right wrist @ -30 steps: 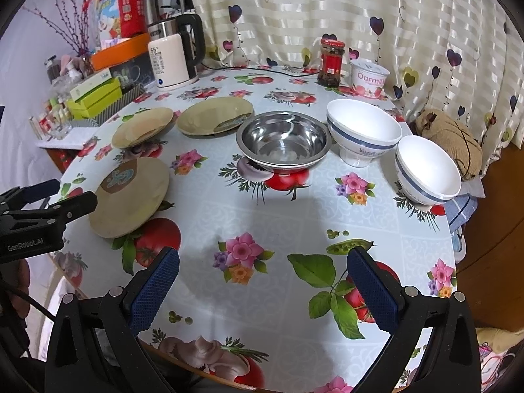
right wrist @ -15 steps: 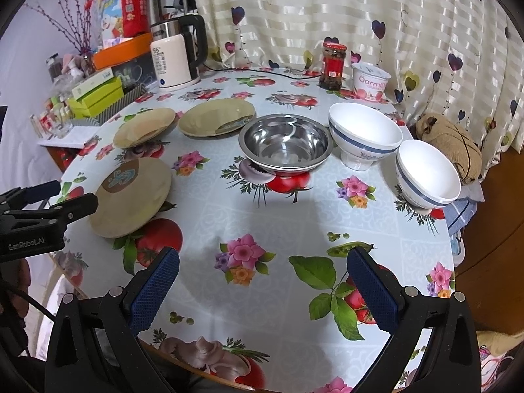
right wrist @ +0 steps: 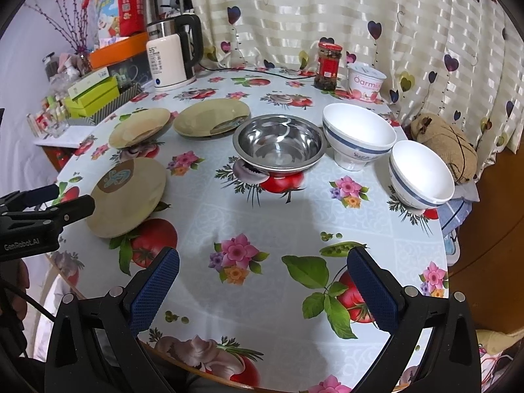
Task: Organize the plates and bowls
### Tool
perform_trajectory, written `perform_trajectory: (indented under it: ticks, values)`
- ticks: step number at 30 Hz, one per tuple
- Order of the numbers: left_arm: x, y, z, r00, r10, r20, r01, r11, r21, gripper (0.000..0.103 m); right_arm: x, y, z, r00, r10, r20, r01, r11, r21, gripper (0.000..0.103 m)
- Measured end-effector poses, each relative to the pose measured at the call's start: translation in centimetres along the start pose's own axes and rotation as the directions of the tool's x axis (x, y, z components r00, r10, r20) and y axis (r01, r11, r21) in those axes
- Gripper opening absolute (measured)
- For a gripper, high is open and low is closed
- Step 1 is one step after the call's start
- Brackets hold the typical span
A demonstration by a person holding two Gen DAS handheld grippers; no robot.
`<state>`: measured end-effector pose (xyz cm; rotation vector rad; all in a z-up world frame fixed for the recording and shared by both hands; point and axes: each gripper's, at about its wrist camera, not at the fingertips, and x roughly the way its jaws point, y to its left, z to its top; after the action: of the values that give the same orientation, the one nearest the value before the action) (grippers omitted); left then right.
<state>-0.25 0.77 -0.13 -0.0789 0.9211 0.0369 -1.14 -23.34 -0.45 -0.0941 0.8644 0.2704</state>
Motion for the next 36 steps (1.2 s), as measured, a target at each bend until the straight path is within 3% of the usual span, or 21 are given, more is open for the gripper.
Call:
perform_trajectory:
  ticks: [36]
  values:
    - [0.82, 0.44, 0.58, 1.000, -0.003, -0.009, 0.003, 1.000, -0.007, 0.099, 0.40, -0.48, 0.81, 1.000, -0.011, -0.014, 0.011, 1.000, 0.006, 0.103]
